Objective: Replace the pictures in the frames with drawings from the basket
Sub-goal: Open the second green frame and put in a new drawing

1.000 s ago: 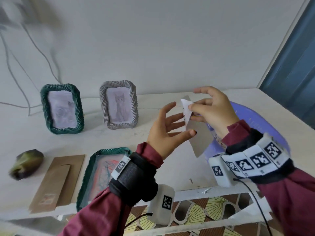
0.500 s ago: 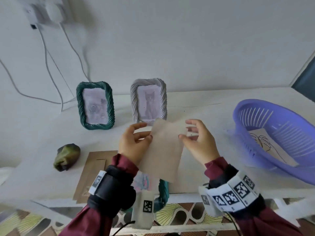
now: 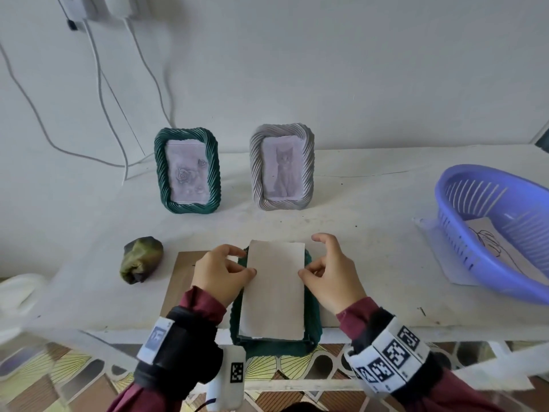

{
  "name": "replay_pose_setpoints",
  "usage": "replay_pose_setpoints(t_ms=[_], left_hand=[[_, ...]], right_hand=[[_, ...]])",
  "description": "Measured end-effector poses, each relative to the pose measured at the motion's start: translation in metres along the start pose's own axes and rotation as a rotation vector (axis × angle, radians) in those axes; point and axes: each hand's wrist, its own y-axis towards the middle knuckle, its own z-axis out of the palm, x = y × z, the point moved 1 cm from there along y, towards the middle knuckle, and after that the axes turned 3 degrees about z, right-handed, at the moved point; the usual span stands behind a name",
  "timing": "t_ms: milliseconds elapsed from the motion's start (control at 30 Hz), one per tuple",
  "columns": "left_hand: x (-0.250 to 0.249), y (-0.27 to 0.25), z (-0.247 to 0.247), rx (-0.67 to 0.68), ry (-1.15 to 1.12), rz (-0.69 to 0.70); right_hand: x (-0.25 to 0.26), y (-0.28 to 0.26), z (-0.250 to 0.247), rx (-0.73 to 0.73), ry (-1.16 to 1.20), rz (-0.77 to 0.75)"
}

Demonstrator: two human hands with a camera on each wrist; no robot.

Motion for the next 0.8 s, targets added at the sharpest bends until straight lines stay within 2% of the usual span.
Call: replay_pose_setpoints(t_ms=[433, 567, 800], left_hand=[[0.010, -0.008, 0.000, 0.044, 0.289, 0.072], [0.011, -0.011, 0.002, 0.082, 0.294, 0.060], [0.016, -0.013, 0.004, 0.054, 0.223, 0.079]], right_hand=[[-0.002, -0.009, 0.014, 0.005, -0.287, -0.057], [-0.005, -0.011, 0.017, 0.008, -0.316, -0.054], [-0.009, -0.011, 0.020, -0.009, -0.285, -0.044]])
